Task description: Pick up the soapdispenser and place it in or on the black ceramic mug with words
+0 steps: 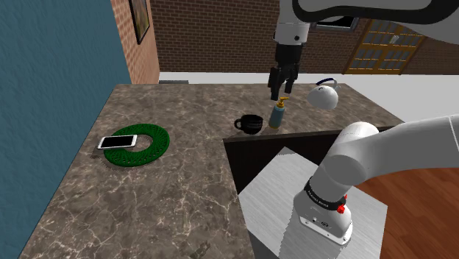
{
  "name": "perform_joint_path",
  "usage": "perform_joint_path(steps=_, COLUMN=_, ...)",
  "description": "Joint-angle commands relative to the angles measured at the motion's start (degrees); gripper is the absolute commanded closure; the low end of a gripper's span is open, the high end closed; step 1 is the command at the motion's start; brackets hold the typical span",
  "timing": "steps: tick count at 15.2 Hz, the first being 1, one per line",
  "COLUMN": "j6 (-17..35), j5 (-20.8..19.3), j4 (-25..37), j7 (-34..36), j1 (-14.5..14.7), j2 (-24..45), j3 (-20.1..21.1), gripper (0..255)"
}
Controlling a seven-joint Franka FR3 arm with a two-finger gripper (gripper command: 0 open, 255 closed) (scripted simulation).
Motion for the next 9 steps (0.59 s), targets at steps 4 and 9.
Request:
perform_joint_path(steps=4, j6=6.3, j5=-2.4, j4=-5.0, j7=-2.2, j1=-2.0, j2=-2.4, j3=-3.0, gripper=0)
perform_joint_path(steps=9, j6=17.5, j5=-6.4, j4=-12.2, j7=-5.8, j1=-5.7, j2=-4.4, j3=-8.7, gripper=0)
